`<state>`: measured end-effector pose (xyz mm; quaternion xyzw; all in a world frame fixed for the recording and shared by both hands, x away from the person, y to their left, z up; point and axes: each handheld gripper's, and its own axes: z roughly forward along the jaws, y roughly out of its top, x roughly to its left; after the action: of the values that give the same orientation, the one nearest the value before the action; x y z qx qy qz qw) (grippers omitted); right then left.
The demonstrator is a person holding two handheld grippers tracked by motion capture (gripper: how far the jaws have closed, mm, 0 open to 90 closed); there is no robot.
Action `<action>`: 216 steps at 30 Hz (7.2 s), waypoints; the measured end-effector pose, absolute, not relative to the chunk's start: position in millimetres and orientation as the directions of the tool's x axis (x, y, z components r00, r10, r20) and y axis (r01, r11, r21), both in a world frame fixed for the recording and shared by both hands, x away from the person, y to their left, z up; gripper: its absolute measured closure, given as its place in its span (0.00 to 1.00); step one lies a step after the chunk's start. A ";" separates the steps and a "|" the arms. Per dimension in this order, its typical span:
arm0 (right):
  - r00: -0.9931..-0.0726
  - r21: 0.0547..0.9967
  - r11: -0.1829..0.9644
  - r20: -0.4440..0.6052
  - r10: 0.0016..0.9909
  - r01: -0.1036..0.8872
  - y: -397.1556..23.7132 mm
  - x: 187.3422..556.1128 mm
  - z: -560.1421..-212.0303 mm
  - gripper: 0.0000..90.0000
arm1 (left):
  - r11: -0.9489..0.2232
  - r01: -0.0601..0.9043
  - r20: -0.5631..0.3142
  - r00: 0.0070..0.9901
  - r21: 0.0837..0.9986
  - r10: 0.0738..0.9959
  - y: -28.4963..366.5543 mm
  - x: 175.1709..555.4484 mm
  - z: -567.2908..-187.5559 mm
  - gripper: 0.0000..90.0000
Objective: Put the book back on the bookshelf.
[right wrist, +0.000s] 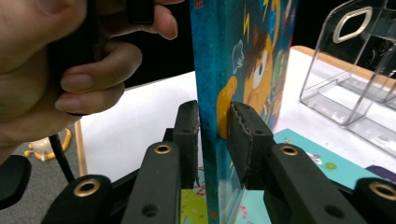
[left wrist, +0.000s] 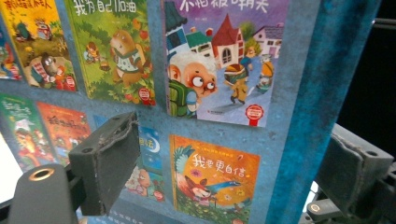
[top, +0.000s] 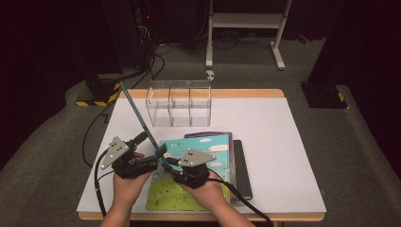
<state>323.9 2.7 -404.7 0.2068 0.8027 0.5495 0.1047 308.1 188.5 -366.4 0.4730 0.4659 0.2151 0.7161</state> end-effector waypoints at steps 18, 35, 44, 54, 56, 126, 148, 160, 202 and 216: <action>-0.911 0.909 0.341 0.089 0.403 0.239 4.5 314.9 -404.0 0.61 | 0.408 0.099 -0.409 0.424 0.908 0.808 189.2 305.2 -369.0 0.18; -0.640 0.956 0.196 -0.011 0.768 0.219 -141.7 340.5 -402.7 0.52 | 0.348 0.078 -0.351 0.377 0.934 0.857 191.9 305.1 -371.9 0.29; -0.543 0.961 0.117 0.040 0.839 0.252 -185.0 345.4 -429.4 0.53 | 0.327 0.088 -0.336 0.364 0.941 0.869 196.3 304.0 -371.1 0.29; -0.534 0.947 0.071 0.113 0.838 0.313 -195.9 352.1 -440.3 0.53 | 0.299 0.101 -0.315 0.358 0.949 0.879 203.2 302.7 -369.5 0.36; -0.534 0.946 0.073 0.113 0.838 0.315 -196.3 351.9 -440.7 0.53 | 0.288 0.102 -0.305 0.359 0.952 0.882 204.5 301.9 -369.7 0.37; -0.529 0.924 0.066 0.157 0.834 0.378 -193.3 356.9 -453.3 0.53 | 0.314 0.014 -0.295 0.385 0.949 0.875 254.0 311.5 -356.4 0.82; -0.536 0.914 0.101 0.139 0.833 0.393 -201.6 354.0 -462.4 0.53 | 0.259 0.107 -0.280 0.342 0.960 0.897 242.3 350.1 -323.6 0.92; -0.530 0.918 0.085 0.146 0.835 0.387 -207.4 353.5 -462.2 0.54 | 0.300 0.079 -0.310 0.303 0.951 0.901 243.4 379.0 -310.2 0.92; -0.528 0.926 0.051 0.167 0.833 0.373 -214.3 353.9 -460.8 0.55 | 0.319 -0.064 -0.301 0.201 0.946 0.932 205.8 469.7 -302.7 0.92; -0.535 0.925 0.047 0.176 0.826 0.377 -213.7 353.7 -461.0 0.55 | 0.312 -0.085 -0.296 0.160 0.946 0.942 199.2 488.3 -319.9 0.92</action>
<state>353.7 -213.7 -461.0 0.4344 0.6925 0.5365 0.2095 488.3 199.2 -319.9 0.4238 0.5053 0.4057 0.6329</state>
